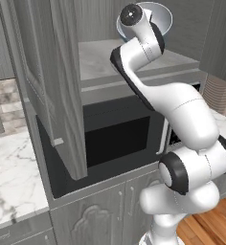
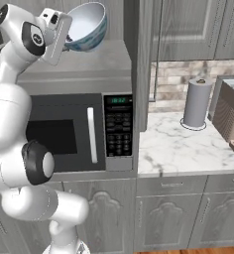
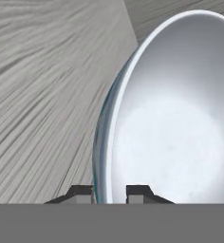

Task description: Pick up the bowls from the cabinet and place each bowl in front of a stool on the dining counter.

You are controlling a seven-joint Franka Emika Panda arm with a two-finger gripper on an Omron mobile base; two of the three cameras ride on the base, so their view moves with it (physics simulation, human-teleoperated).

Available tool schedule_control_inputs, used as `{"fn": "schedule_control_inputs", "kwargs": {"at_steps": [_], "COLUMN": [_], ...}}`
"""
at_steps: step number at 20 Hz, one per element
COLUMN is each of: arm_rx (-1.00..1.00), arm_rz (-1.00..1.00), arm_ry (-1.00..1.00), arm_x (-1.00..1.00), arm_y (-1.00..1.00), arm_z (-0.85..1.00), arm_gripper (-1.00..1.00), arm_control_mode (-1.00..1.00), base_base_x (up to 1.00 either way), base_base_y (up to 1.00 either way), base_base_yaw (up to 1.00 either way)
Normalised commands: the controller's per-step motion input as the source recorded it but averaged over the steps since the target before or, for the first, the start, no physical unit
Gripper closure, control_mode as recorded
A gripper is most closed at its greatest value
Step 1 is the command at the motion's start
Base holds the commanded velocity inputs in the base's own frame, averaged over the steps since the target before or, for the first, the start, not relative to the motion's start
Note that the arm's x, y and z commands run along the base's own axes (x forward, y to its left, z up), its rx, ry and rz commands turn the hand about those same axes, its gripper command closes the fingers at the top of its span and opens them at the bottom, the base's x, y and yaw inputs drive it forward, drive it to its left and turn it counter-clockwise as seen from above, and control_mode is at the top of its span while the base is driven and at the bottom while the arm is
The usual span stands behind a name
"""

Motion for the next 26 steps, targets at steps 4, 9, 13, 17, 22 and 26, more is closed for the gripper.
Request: {"fn": "schedule_control_inputs", "kwargs": {"at_steps": [4, 9, 13, 17, 22, 26], "arm_rx": [0.00, 0.00, 0.00, 0.00, 0.00, 0.00], "arm_rz": [0.00, 0.00, 0.00, 0.00, 0.00, 0.00], "arm_ry": [-0.03, -0.02, 0.00, 0.00, -0.01, 0.00], "arm_x": [-0.16, -0.51, -0.81, -0.96, -1.00, -1.00], "arm_y": [0.03, 0.00, 0.00, 0.00, 0.00, 0.00], "arm_z": [0.00, -0.01, -0.06, 0.00, 0.00, 0.00], "arm_gripper": [1.00, 1.00, 1.00, 1.00, 1.00, 1.00], "arm_control_mode": [-1.00, -1.00, -1.00, -1.00, -1.00, -1.00], "base_base_x": [0.00, 0.00, 0.00, 0.00, 0.00, 0.00], "base_base_y": [0.00, 0.00, 0.00, 0.00, 0.00, 0.00], "base_base_yaw": [0.00, 0.00, 0.00, 0.00, 0.00, 0.00]}}
